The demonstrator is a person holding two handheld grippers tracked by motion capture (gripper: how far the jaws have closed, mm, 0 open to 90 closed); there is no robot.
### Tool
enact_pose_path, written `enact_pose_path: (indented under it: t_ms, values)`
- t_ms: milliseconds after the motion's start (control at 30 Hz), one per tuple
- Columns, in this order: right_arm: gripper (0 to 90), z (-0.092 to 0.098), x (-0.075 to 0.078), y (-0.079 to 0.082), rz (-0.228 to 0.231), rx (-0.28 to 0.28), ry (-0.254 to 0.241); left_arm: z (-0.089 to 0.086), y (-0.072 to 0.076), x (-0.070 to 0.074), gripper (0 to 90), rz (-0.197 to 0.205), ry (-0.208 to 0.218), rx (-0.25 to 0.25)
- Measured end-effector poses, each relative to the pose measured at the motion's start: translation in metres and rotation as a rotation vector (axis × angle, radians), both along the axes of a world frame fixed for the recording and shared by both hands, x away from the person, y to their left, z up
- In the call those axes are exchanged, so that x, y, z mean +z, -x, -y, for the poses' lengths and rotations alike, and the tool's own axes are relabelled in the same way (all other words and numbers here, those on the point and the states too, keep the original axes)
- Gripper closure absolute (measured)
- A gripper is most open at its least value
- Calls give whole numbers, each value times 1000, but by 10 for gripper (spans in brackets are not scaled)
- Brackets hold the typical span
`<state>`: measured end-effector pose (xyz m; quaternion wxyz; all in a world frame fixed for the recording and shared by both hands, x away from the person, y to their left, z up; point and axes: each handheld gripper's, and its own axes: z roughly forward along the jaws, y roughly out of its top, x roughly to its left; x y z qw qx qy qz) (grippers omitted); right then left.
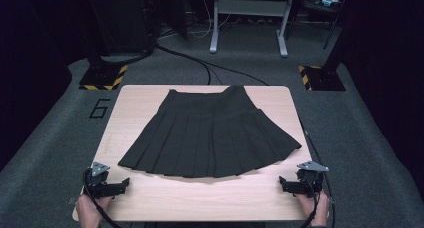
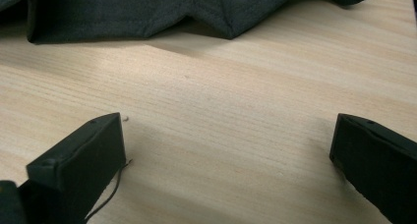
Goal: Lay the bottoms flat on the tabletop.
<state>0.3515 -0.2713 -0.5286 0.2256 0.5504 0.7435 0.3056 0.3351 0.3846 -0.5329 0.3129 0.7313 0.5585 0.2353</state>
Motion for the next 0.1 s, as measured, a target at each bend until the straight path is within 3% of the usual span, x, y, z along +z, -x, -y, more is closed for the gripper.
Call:
enact_pose_path:
  t_ms: [100]
  values:
    - [0, 1, -2, 2, 17, 5, -6, -4, -3, -1, 0, 10, 5, -23]
